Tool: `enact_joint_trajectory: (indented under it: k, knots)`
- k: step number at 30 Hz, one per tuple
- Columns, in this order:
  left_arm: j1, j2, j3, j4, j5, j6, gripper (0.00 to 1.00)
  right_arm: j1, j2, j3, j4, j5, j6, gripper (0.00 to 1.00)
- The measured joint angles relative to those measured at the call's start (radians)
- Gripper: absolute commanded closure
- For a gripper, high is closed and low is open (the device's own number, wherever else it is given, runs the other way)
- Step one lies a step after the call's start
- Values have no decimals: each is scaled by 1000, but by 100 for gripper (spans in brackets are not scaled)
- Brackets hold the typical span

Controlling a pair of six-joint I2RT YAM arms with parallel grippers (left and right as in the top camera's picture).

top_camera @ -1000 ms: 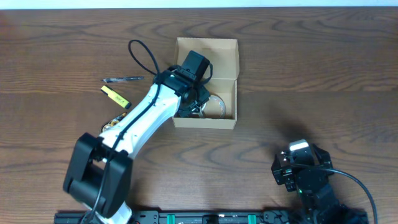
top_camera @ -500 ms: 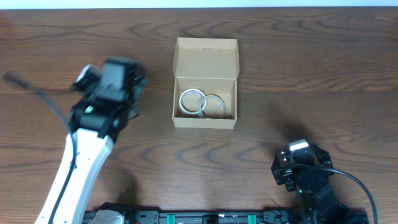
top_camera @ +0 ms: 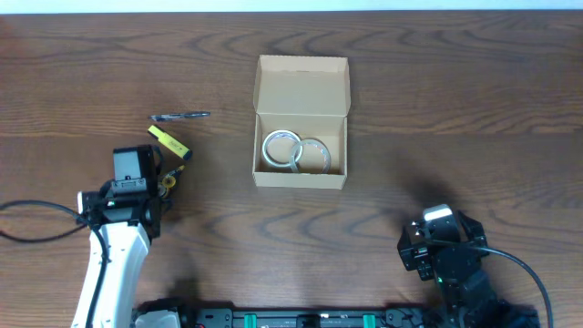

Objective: Pack container
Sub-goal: 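Grasp the correction tape dispenser with the left gripper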

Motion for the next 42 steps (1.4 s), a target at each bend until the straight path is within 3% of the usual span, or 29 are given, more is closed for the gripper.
enact_joint_trajectory:
  k: [6, 15, 28, 42]
  knots:
    - [0, 98, 0, 103, -32, -150, 5, 0, 0, 0, 0, 0, 0, 1]
    - [0, 274, 0, 248, -48, -283, 4, 0, 0, 0, 0, 0, 0, 1]
    - [0, 443, 220, 190, 51, -332, 4, 0, 0, 0, 0, 0, 0, 1]
    - [0, 493, 239, 105, 239, -437, 5, 0, 0, 0, 0, 0, 0, 1]
